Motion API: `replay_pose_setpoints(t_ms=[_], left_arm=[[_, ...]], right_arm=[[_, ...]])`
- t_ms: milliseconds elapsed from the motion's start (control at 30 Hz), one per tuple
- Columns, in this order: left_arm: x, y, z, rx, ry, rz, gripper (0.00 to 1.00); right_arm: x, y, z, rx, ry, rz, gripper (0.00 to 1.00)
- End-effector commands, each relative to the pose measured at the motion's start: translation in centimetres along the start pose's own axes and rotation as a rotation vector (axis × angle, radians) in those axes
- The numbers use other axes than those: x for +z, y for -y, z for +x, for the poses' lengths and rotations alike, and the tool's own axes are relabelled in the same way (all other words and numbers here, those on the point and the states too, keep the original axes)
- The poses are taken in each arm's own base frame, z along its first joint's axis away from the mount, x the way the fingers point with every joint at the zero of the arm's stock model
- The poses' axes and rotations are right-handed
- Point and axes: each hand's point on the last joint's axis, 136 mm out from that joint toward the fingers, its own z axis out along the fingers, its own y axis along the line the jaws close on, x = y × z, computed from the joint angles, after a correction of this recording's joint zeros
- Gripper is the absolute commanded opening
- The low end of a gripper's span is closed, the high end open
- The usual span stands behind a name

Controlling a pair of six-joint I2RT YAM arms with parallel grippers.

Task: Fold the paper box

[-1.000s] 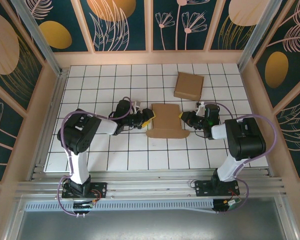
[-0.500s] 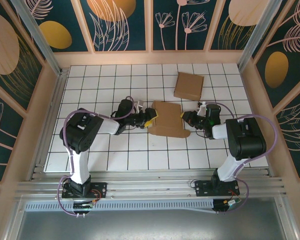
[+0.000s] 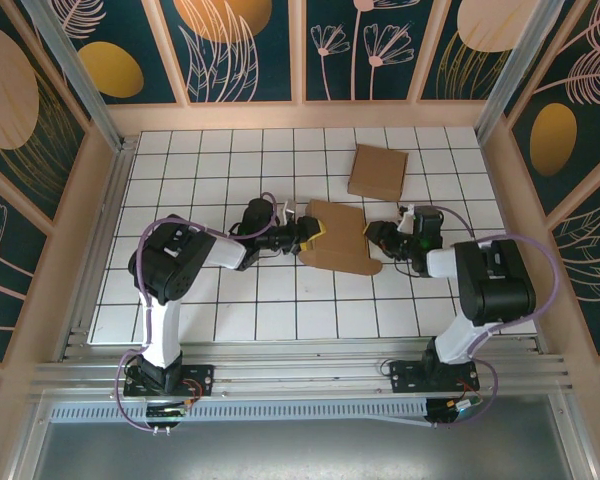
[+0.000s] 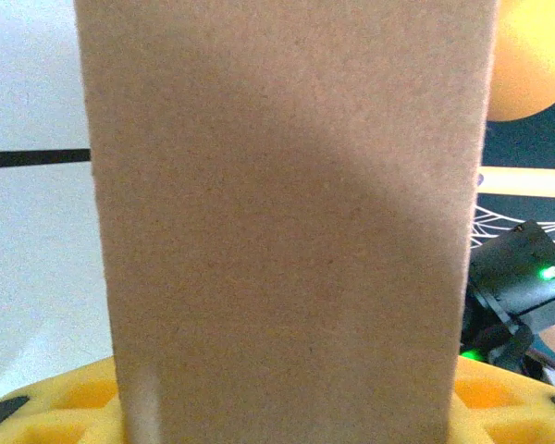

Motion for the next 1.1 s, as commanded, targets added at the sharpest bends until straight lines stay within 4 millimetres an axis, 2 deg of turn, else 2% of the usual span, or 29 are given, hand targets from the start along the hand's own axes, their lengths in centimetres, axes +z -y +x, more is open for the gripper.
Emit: replay_pose_setpoints(t_ms=[0,67,133,167,233,333,433,533,800,933,1067], left_arm=[[-0.6,2.6,-0.8,0.030,0.038,0.029,0.51],[-1.2,3.4,-1.1,0.027,0.064,0.024,0.51],[-2.0,3.9,-1.5,0.011,0.099,0.007,0.52],[-2.4,3.9,-1.9,-0.004,0.120,-0.008,0.51],[-3.6,4.2,-2.5,-0.018,0.154,-0.025,0.51],[-5.2,4.5,-3.2,-0.050,0.210,-0.044,0.51],[-6.4,4.3,-3.8,-0.096,0.257,-0.066,0.50],[-7.3,5.4,-3.9,-0.086,0.281,-0.052,0.50],[-8.3,4.9,-4.2,-0.126,0.335,-0.035,0.51],[-8.2,5.1,-4.1,-0.149,0.321,0.000,0.51],[-8.0,5.2,-4.0,-0.148,0.311,0.004,0.51]], right_arm=[[-2.5,-0.7,-1.3,-0.105,0.090,0.110,0.56],[-4.0,-3.8,-2.8,-0.299,0.190,0.118,0.67],[-5.1,-7.9,-2.6,-0.580,0.284,0.091,0.75],[-5.4,-9.7,-2.0,-0.715,0.323,0.068,0.79],[-6.3,-13.3,-0.1,-1.000,0.417,0.006,0.91],[-6.8,-16.2,3.9,-1.420,0.473,-0.101,0.99],[-6.0,-16.9,6.5,-1.748,0.467,-0.104,0.99],[-4.4,-17.1,6.6,-1.917,0.419,-0.048,0.99],[0.6,-17.7,5.3,-2.092,0.475,0.132,0.99],[2.7,-16.8,4.6,-2.166,0.488,0.247,0.99],[3.8,-16.0,4.3,-2.215,0.510,0.330,0.99]])
